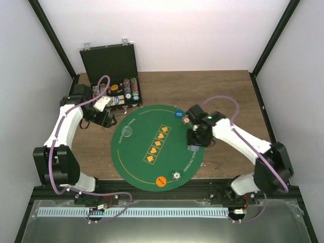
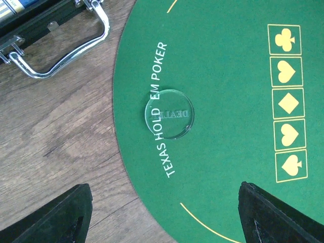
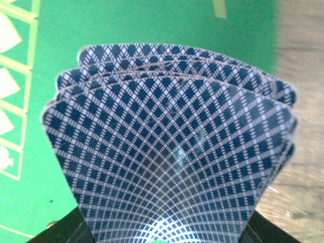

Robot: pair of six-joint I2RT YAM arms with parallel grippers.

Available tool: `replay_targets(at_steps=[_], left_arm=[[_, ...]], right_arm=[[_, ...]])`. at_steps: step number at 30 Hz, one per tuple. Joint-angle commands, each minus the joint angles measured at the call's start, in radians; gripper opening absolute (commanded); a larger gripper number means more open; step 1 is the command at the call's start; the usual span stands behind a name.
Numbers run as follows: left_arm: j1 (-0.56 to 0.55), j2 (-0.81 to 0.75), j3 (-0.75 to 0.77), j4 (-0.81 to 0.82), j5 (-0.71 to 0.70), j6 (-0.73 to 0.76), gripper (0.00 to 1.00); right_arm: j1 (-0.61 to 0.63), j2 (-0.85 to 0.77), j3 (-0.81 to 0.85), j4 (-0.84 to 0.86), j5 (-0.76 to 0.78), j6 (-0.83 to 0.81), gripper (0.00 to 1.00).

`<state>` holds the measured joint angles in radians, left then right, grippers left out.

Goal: Distribute texas hold em gaming equipment

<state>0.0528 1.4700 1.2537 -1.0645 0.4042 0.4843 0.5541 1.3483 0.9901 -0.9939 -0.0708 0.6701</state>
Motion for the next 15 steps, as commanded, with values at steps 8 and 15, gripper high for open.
replay_targets(at_steps=[8,15], left_arm=[[0.049,0.007,0.014,-0.011,0.033,0.043,0.81],[0.071,-0.006,0.006,-0.004,0.008,0.058,0.81]], right_arm=[[0.351,0.472,0.431,-0.146,0.037,-0.291,0.32],[0.54,0.678,0.637,-0.107,-0.02,-0.493,0.32]])
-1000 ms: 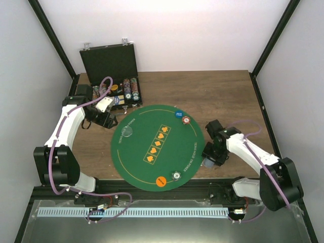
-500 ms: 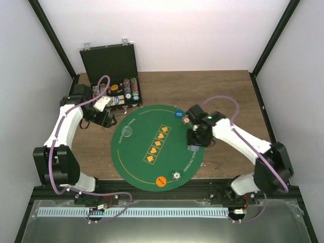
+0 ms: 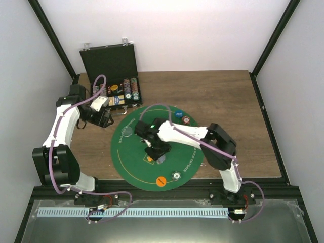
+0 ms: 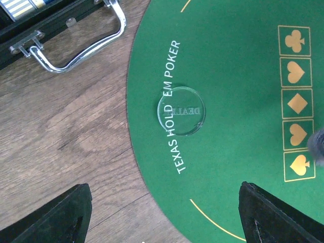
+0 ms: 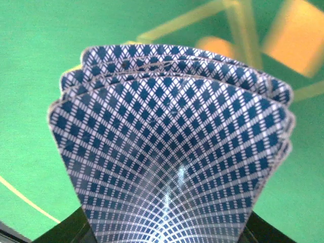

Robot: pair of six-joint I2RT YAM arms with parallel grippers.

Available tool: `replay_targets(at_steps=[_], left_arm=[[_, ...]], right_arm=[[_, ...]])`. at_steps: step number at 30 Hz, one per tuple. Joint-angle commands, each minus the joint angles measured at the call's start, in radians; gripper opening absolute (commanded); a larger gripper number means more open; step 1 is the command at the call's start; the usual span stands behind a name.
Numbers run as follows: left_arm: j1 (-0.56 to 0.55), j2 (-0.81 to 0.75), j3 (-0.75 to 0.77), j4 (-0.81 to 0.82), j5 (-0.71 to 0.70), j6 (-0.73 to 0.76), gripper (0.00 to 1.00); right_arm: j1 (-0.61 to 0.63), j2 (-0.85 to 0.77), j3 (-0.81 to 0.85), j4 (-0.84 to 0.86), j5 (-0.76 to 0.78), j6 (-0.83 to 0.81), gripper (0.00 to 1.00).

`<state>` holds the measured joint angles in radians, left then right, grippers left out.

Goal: Distribute texas hold em gaming equipment

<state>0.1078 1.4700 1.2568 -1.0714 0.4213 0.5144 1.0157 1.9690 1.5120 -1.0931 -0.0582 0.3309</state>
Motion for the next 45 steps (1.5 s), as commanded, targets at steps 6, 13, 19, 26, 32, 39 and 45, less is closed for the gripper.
replay_targets(at_steps=[6,13,19,26,32,39,45], left_arm=[[0.061,-0.006,0.009,-0.003,-0.009,0.021,0.81],[0.064,-0.009,0.007,-0.005,-0.001,0.013,0.81],[0.064,0.034,0.026,-0.015,0.023,-0.007,0.81],[0.063,0.046,0.033,-0.012,0.081,-0.016,0.84],[0.041,0.073,0.052,-0.033,0.107,0.01,0.86],[-0.072,0.074,0.147,-0.052,0.113,0.036,0.87],[-0.172,0.032,0.204,-0.153,0.178,0.187,0.88]], right_arm=[[0.135,0.156,0.174,0.071,-0.056,-0.387,0.33],[0.155,0.247,0.276,0.076,-0.039,-0.481,0.35],[0.182,0.279,0.275,0.087,-0.006,-0.516,0.52],[0.182,0.207,0.255,0.128,0.027,-0.511,0.99],[0.182,0.083,0.24,0.185,-0.003,-0.497,1.0],[0.153,-0.186,0.078,0.285,-0.089,-0.475,1.0],[-0.037,-0.402,-0.018,0.378,-0.251,-0.314,1.0]])
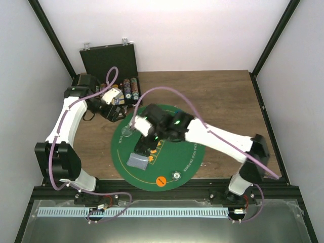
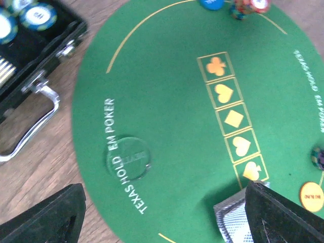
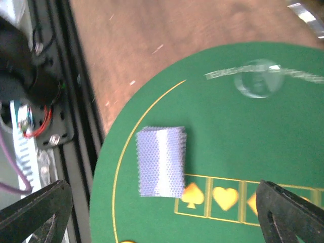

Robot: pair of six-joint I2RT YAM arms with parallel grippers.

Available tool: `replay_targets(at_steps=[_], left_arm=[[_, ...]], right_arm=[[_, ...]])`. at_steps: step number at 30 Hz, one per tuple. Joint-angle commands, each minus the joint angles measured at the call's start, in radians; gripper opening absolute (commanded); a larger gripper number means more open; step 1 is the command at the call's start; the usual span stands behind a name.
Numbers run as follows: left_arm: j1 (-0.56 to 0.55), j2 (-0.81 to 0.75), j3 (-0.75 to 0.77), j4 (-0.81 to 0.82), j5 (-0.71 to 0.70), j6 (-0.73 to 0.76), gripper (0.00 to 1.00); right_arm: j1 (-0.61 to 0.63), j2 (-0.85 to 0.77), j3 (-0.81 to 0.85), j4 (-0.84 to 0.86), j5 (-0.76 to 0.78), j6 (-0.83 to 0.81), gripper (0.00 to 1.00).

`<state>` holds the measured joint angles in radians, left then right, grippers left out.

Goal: Distribute texas hold em gaming equipment

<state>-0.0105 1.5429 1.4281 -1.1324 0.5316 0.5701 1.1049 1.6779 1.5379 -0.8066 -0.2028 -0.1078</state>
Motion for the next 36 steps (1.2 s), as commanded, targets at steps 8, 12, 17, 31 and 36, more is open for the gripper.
replay_targets(at_steps=[8,12,17,31,36], left_arm=[[-0.302,-0.143,-0.1,-0.209,0.036,0.382,0.87],[-0.456,-0.216,-0.225,-0.16,-0.107,0.421,0.87],[-0.542,-0.247,-0.334,-0.096,-0.173,0.47,0.96],[-0.692,-0.172,-0.585,0.293,-0.398,0.51,1.0],[-0.696,-0.164,-0.619,0.292,-0.358,0.521,1.0]], right_arm=[[-0.343,-0.285,-0.208,0.169,-0.167,0.374,1.0],[-0.391,-0.327,-0.267,0.198,-0.156,0.455,1.0],[-0.4,-0.339,-0.302,0.215,-0.164,0.504,1.0],[-0.399,-0.387,-0.397,0.257,-0.152,0.563,1.0],[-0.399,-0.384,-0.416,0.258,-0.152,0.565,1.0]])
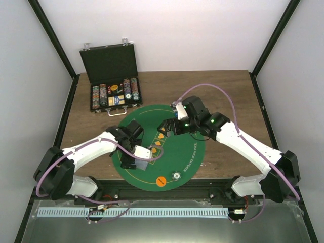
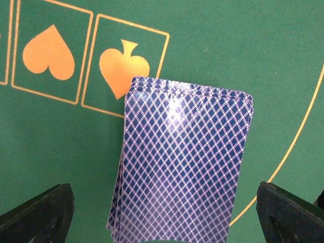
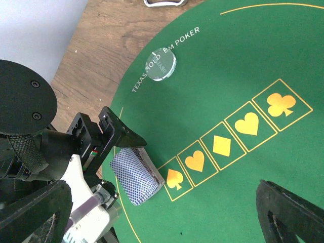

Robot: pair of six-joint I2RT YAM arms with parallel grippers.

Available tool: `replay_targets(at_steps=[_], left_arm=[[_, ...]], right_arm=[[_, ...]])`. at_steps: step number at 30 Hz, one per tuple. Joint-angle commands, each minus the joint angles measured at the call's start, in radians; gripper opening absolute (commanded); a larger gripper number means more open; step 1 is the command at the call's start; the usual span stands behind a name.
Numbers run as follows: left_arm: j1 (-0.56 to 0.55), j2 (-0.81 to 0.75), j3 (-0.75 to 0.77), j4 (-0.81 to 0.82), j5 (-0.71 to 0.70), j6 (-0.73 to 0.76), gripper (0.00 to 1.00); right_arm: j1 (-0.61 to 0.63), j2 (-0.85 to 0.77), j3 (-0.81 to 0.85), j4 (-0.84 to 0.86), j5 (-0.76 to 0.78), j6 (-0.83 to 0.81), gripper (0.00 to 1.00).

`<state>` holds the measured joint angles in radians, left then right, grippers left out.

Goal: Distribute texas hold em gaming equipment

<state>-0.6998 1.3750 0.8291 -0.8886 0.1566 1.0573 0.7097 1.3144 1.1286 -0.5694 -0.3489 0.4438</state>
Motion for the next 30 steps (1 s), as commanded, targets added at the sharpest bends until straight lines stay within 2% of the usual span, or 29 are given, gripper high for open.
replay_targets(at_steps=[1,9,12,19,24,27,30], left_arm=[[-0.006,0.008,-0.025,0.051,0.027,0.034,1.0],[-0.006,0.049,-0.089,0.125,0.023,0.046,1.0],[-0.007,0.06,-0.107,0.168,0.012,0.044,0.96],[-0.007,0.084,-0.114,0.2,-0.009,0.008,0.64],[-0.007,0.024,-0.1,0.137,0.021,-0.016,0.47],[0.001,-0.01,-0.062,0.085,0.042,-0.064,0.44],[0.041,-0.017,0.012,0.023,0.064,-0.11,0.44]], right_arm=[[-0.004,-0.018,-0.007,0.022,-0.007,0.012,1.0],[-0.004,0.002,0.002,0.022,-0.011,0.008,1.0],[-0.003,0.006,0.0,0.024,-0.009,0.011,1.0],[-0.003,0.016,0.003,0.026,-0.009,0.015,1.0],[-0.004,0.012,0.01,0.018,0.02,0.026,1.0],[-0.01,0.0,0.013,0.027,0.028,0.037,1.0],[-0.041,-0.015,-0.003,0.066,-0.039,0.051,1.0]])
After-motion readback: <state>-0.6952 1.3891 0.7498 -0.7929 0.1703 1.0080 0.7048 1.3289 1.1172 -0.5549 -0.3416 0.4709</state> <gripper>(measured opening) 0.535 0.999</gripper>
